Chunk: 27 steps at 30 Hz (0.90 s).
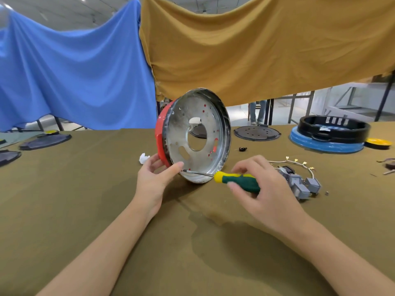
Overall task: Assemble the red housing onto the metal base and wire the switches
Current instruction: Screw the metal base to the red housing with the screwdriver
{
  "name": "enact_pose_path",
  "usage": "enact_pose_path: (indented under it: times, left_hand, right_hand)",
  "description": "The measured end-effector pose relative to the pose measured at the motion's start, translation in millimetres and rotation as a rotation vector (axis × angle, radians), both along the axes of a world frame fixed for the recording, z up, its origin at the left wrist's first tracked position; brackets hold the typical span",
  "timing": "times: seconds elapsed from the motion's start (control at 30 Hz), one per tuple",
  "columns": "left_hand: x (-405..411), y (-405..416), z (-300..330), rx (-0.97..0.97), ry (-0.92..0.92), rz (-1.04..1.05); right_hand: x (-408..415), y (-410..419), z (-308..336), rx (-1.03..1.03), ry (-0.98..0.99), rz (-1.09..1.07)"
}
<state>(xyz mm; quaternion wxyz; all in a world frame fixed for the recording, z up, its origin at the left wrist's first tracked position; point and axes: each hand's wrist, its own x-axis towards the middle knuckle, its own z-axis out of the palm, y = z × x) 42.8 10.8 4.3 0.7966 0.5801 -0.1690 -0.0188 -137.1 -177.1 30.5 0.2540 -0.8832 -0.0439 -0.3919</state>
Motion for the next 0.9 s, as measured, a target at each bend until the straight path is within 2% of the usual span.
enact_pose_path:
  times: [0.07, 0.13, 0.2, 0.3, 0.43, 0.5, 0.57, 0.63, 0.73, 0.83, 0.9]
  left_hand:
    - [2.0, 2.2, 1.7, -0.069, 0.068, -0.031]
    - [3.3, 4.2, 3.3, -0.123, 0.126, -0.062]
    - [3.1, 4.9, 4.3, -0.136, 0.151, -0.079]
    - [0.2, 4.9, 5.7, -0.116, 0.144, -0.095]
    - [-1.8, 4.3, 5.8, -0.109, 0.146, -0.089]
    - [-1.8, 4.5, 5.7, -0.123, 0.164, -0.082]
    - [-2.1, 4.1, 5.8, -0.121, 0.169, -0.074]
    - [-2.7, 2.7, 5.2, -0.095, 0.146, -0.063]
    - [-4.2, 0.6, 3.2, -0.025, 0.093, -0.049]
    - [-5.2, -0.9, 3.4, -0.003, 0.074, -0.035]
    - [-5.8, -1.4, 4.1, -0.036, 0.092, -0.038]
  right_hand:
    - [-1.8, -2.9, 1.6, 0.018, 0.09, 0.052]
    - [-1.8, -4.5, 2.0, -0.036, 0.085, 0.03]
    - [-1.1, 0.2, 2.5, -0.072, 0.029, -0.027]
    - [0.1, 7.1, 2.8, -0.076, 0.055, -0.163]
    - [-0.4, 5.4, -0.3, 0.03, 0.047, -0.011]
    - [0.0, 2.6, -1.2, -0.005, 0.058, 0.023]
    - [1.0, 5.9, -0.2, -0.041, -0.025, -0.022]
    - [3.1, 10.4, 0.3, -0.065, -0.106, -0.159]
    - [4.6, 7.4, -0.1, -0.022, -0.026, -0.301]
    - [4.4, -0.8, -2.5, 0.162, 0.021, -0.112]
    - [3.3, -1.4, -1.7, 0.181, 0.022, 0.018]
